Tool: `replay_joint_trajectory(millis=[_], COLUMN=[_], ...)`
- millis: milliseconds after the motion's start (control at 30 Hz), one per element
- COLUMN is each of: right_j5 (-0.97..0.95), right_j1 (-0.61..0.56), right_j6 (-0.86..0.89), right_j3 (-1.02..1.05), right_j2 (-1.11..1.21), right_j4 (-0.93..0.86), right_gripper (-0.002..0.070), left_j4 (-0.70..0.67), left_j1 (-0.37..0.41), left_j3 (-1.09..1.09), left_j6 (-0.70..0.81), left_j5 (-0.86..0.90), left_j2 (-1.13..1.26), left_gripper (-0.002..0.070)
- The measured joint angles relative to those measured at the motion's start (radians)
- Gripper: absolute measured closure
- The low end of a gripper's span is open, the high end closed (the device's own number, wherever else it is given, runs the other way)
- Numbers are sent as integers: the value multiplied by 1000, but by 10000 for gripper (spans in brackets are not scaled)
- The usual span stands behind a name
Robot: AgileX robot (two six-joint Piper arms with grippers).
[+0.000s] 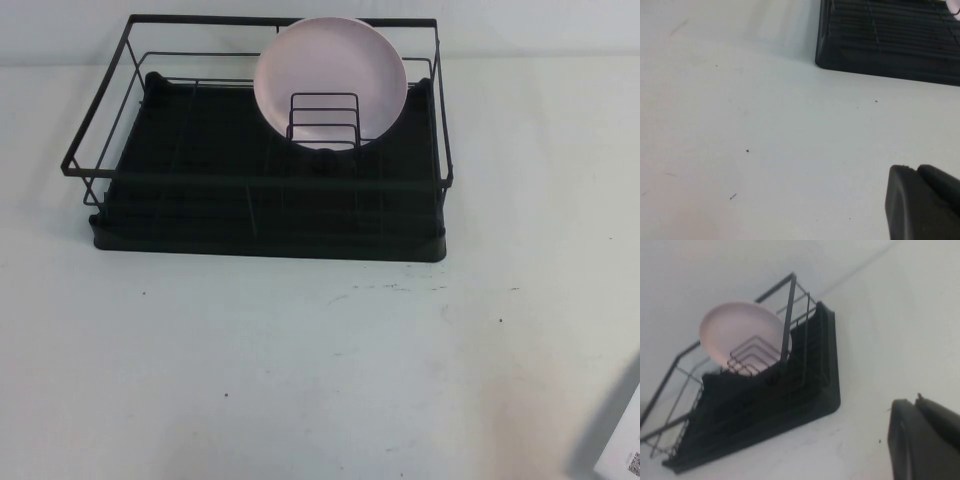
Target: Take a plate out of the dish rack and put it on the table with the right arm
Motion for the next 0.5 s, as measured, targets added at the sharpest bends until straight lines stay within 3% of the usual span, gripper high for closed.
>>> replay_joint_trajectory(millis=[167, 500], right_j5=[152, 266], right_j1=[0, 0], right_j6=[-182, -501], right_j3=[-263, -758], right_j2=[322, 925], right_j4=[-13, 39], right_gripper=[694, 694], left_j4=[0, 0], left_j1=[0, 0], left_j3=[0, 0], left_j6=[0, 0], left_j5=[0, 0], left_j2=[0, 0], left_gripper=[679, 679])
